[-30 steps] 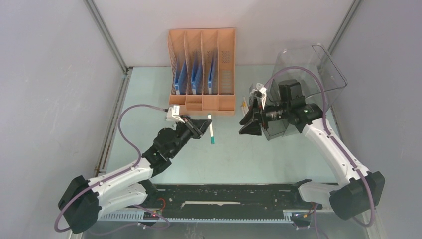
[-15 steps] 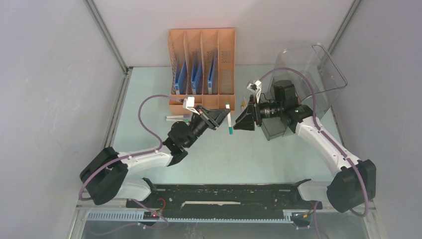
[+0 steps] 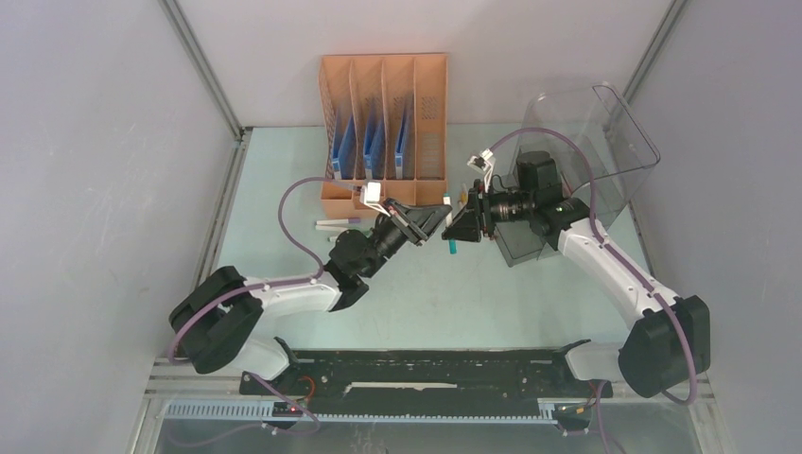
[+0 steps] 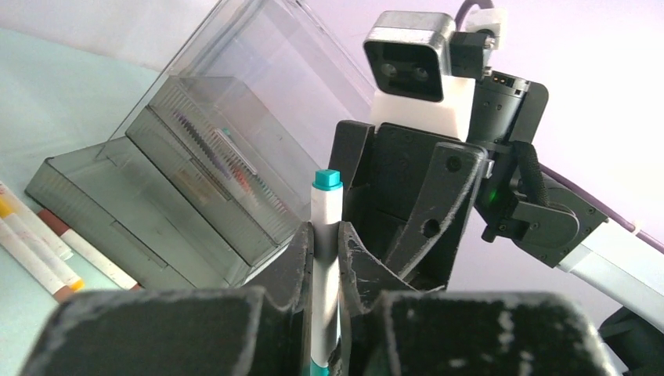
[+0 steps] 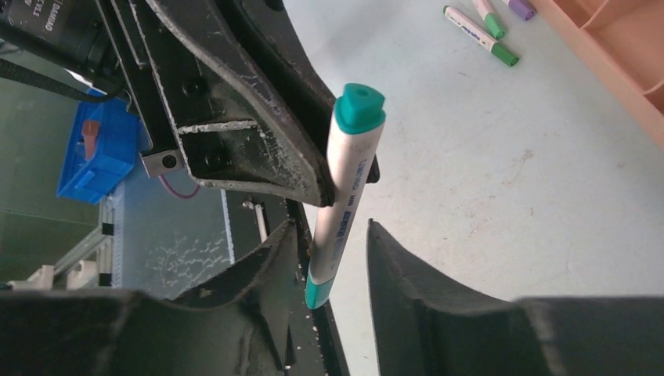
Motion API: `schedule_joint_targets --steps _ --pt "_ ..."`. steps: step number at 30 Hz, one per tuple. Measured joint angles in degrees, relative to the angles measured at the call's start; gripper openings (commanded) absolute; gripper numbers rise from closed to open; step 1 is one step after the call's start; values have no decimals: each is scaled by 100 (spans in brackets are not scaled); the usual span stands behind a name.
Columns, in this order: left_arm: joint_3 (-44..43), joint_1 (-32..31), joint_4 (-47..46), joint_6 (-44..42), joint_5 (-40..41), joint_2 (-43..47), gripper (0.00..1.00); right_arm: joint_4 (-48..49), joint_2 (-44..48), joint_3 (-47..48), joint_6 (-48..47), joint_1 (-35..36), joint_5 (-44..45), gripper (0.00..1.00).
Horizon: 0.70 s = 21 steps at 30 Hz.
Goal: Organize the desk
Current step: Pick up the stationery from the center of the board, then place the stationery in the drawer.
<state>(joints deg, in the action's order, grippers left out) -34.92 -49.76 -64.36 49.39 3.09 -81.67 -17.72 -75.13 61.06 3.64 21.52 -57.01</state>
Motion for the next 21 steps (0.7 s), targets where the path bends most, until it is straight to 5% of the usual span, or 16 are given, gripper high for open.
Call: schedule_joint_targets --steps 3,6,9,14,21 --pt "-46 -9 -39 11 -35 -28 11 9 0 -2 26 2 -2 18" --pt "-57 -11 -57 -2 -42 -35 38 7 0 -4 63 -2 24 6" --pt "-68 -13 57 -50 -52 -35 66 -2 9 -4 13 0 70 2" --pt "-278 111 621 -389 -378 35 93 -83 118 -4 -227 -2 358 1" --pt "-553 931 1685 -1180 -1134 557 100 -588 411 63 -1078 -118 1322 1"
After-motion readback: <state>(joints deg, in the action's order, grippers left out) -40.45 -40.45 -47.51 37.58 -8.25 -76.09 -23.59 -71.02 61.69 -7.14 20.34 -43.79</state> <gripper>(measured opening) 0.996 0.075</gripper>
